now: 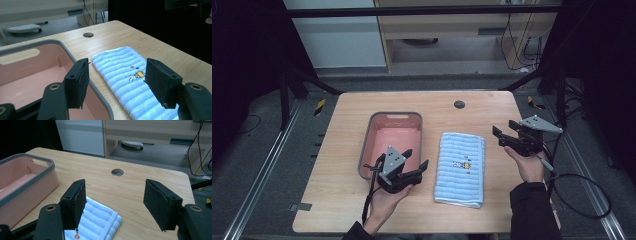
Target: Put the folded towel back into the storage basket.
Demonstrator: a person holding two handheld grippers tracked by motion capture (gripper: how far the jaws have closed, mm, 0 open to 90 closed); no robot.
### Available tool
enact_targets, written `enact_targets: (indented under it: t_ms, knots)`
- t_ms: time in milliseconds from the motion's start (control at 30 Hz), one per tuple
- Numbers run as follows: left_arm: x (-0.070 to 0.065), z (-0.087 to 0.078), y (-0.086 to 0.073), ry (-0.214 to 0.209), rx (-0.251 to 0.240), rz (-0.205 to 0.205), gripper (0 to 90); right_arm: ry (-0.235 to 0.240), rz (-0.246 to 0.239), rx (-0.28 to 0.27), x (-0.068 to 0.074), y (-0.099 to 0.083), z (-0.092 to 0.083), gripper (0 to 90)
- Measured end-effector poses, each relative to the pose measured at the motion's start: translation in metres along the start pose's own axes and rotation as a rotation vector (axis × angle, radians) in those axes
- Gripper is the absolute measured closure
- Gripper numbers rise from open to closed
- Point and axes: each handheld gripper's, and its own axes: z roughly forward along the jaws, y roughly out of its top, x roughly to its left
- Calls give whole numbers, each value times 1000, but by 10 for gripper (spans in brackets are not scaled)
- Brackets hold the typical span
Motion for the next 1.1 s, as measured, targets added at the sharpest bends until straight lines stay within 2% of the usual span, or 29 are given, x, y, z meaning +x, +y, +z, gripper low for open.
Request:
enact_targets:
  t_ms: [300, 500, 733, 1100]
  knots:
    - [-18, 16, -8, -34, 35, 21, 386, -3, -2, 26, -2, -2, 15, 364]
    - [-29, 30, -17, -47, 71, 35, 413, 3, -37, 59, 3, -6, 28, 376]
    - [-35, 39, -27, -46, 102, 45, 434, 9, -67, 88, 4, -11, 39, 376]
    - [-40, 51, -47, -43, 168, 39, 463, 20, -47, 142, 6, -25, 55, 372]
